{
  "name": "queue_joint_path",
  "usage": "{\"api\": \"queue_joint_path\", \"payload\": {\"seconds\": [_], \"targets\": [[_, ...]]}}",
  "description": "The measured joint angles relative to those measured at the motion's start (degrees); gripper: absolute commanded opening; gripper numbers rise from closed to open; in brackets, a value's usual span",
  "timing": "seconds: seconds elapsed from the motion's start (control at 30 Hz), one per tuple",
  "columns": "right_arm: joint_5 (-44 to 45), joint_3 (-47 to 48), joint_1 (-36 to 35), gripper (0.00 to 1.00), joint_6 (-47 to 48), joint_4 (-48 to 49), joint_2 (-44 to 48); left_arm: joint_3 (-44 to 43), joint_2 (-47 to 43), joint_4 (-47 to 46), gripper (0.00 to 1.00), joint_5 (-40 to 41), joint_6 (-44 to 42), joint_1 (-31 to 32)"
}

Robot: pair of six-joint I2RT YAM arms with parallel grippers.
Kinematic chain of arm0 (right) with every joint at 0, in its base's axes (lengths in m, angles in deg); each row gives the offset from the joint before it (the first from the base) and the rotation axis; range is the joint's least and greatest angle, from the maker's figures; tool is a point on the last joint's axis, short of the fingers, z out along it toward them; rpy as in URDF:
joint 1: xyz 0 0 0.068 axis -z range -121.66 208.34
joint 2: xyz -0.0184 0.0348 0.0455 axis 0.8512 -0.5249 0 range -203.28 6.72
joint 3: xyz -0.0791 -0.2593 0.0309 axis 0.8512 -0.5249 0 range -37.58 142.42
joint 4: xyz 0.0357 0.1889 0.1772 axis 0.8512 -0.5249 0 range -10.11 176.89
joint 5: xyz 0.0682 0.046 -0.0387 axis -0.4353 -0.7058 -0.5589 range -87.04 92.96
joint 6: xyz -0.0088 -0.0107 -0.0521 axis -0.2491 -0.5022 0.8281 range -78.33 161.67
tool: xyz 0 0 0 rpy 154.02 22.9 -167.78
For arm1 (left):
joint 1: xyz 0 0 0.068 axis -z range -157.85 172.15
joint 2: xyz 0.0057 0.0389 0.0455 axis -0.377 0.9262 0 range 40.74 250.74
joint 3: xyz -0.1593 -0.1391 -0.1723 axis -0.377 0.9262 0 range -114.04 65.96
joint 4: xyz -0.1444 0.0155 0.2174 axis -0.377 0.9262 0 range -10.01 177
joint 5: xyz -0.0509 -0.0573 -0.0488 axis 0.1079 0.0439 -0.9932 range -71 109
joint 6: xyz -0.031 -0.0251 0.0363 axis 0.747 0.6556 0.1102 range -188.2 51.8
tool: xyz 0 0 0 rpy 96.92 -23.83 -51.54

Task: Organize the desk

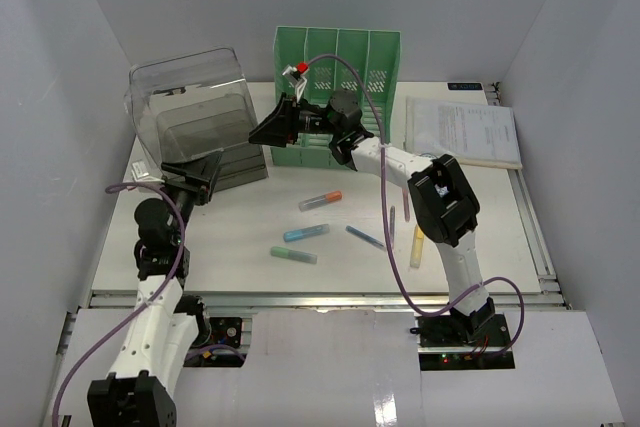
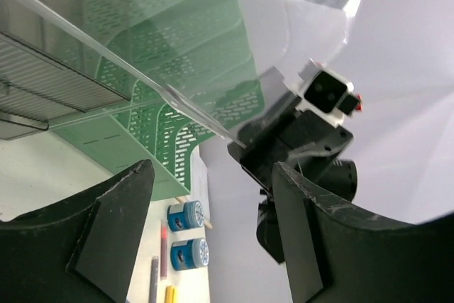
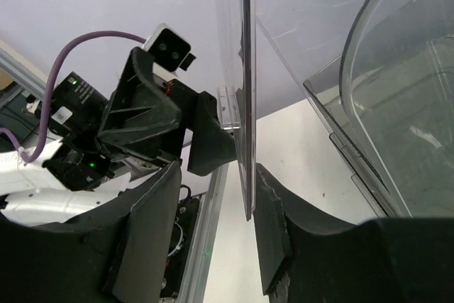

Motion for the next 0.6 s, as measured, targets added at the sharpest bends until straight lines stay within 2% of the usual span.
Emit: {"api": "queue_joint_path", "payload": {"seconds": [0.13, 0.2, 0.27, 0.43, 0.6], "targets": [[-0.2, -0.6, 0.0, 0.50, -0.9, 0.9, 0.3, 2.9, -6.9, 2.5, 0.29, -0.9, -3.7, 0.0], [-0.2, -0.6, 0.0, 0.50, -1.2, 1.0, 0.5, 4.6, -9.6, 4.0, 0.20, -0.9, -4.5, 0.0], [-0.2, -0.6, 0.0, 0.50, -1.5, 1.0, 0.7, 6.2, -12.0, 5.8, 0.16, -0.6, -4.9, 0.0], [-0.2, -0.6, 0.0, 0.49, -1.8, 1.0, 1.6, 9.3, -15.0, 9.6, 0.14, 2.3, -4.4, 0.1], [-0.1, -1.0, 0.0, 0.49, -2.3, 1.0, 2.6, 12.7, -6.9, 3.4, 0.13, 5.0, -1.3, 0.1]]}}
